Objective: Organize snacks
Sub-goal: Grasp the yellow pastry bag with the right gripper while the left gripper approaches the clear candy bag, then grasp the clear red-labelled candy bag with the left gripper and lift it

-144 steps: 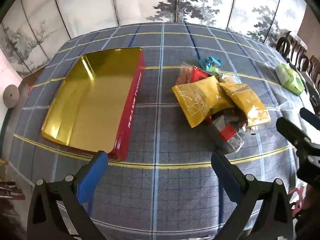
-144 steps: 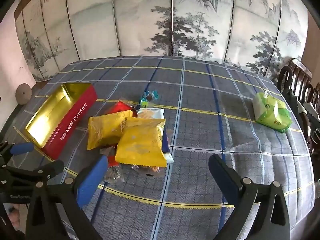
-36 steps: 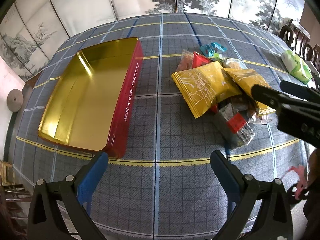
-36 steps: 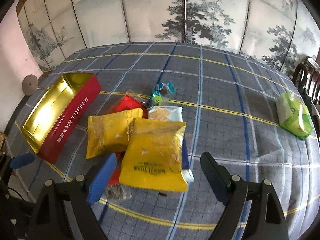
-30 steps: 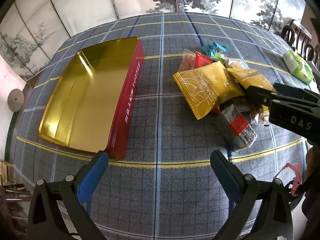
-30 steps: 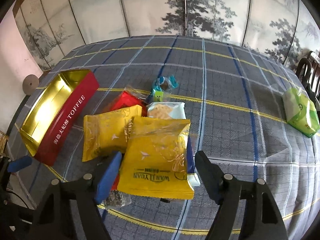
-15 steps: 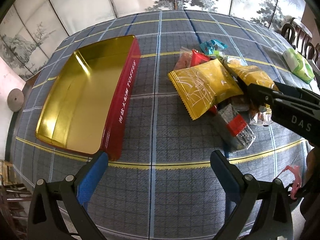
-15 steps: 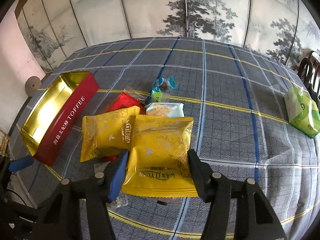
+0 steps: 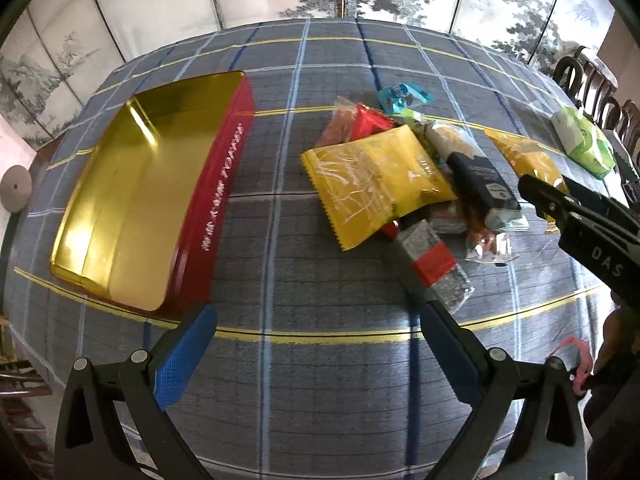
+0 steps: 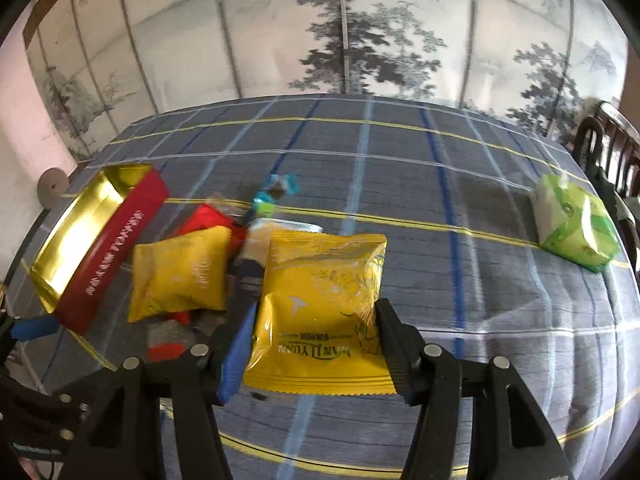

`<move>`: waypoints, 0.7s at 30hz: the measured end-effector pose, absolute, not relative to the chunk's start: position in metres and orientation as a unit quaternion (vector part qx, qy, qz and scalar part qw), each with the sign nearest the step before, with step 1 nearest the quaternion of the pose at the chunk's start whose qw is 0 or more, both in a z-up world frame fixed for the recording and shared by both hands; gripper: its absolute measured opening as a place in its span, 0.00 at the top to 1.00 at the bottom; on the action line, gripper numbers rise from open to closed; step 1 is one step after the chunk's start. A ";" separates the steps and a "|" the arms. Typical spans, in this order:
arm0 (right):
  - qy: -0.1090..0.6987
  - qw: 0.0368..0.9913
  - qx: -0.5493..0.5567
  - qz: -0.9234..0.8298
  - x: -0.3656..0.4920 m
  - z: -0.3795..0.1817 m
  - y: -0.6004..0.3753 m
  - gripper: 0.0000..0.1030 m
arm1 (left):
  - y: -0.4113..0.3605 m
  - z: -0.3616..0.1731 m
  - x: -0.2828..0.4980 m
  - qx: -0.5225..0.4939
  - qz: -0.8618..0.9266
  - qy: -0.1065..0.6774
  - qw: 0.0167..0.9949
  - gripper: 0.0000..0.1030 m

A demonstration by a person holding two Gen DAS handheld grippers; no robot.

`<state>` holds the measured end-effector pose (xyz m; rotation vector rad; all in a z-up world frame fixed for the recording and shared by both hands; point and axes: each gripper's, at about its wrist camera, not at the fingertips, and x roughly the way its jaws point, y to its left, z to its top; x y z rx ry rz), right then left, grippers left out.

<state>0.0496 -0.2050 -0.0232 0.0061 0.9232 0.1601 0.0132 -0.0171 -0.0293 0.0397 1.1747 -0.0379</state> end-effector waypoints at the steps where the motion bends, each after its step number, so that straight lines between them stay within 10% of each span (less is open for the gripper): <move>1: 0.446 0.892 0.005 0.068 0.049 -0.025 -0.213 0.43 | -0.019 -0.029 0.014 0.014 -0.021 0.556 0.831 0.02; 21: 0.439 0.898 0.023 -0.028 0.058 -0.076 -0.292 0.43 | -0.046 -0.037 0.038 -0.031 -0.023 0.592 0.805 0.14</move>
